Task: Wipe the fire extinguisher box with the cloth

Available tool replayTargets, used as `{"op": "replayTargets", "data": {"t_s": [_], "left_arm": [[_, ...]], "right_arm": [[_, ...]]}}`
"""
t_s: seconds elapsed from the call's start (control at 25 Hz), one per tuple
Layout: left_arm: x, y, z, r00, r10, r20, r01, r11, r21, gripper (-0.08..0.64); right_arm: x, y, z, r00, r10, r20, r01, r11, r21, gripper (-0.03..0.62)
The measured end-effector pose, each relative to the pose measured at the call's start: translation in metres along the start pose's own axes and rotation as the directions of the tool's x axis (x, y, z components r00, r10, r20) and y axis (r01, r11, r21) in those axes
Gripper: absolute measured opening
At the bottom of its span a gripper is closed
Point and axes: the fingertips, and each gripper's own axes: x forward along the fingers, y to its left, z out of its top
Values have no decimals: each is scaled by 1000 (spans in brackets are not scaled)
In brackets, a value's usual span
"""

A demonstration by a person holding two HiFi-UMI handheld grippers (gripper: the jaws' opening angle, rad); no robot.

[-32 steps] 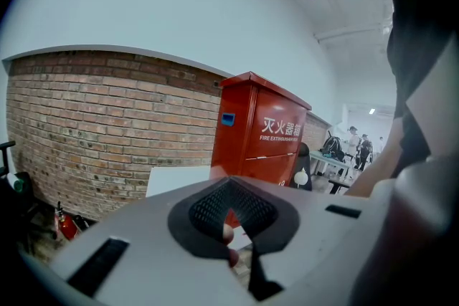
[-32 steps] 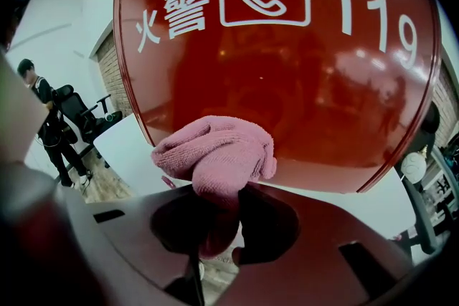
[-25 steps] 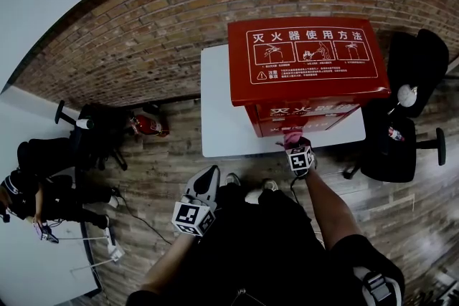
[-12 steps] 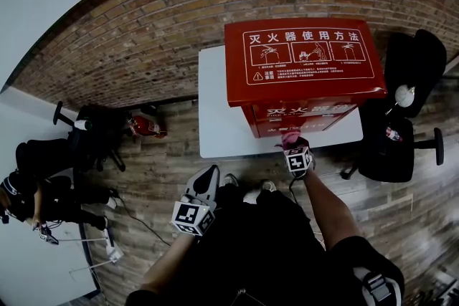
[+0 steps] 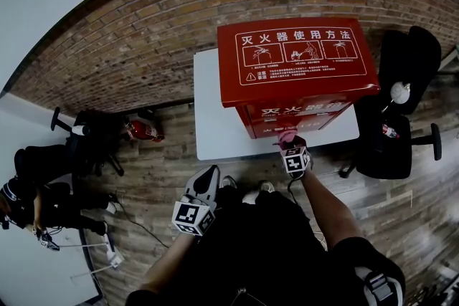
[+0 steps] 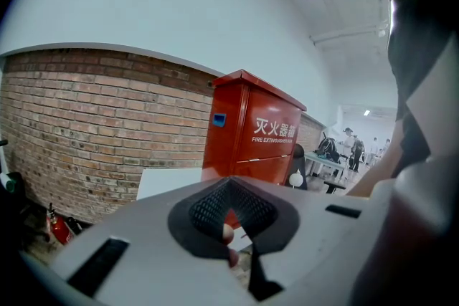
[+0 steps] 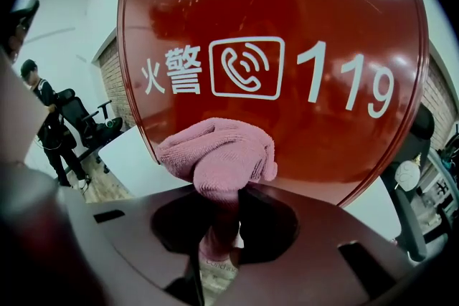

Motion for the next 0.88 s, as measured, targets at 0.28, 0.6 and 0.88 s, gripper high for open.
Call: {"op": "replayTargets", "data": {"t_s": [0.28,0.6,0.88], "left_arm": [[0,-2,-1,1000,-11,-3,11,1000,2,23],[1,-8,-2,1000,-30,0,30,1000,-3,23],[2,-11,-3,999,-43,1,43,999,0,23]], "right_arm": [[-11,2,17,999,1,39,-2,1000,4,86],[-25,3,30,998,-5,58,4,1000,19,86],[-38,6,47,996,-10,88,9,1000,5,86]]}}
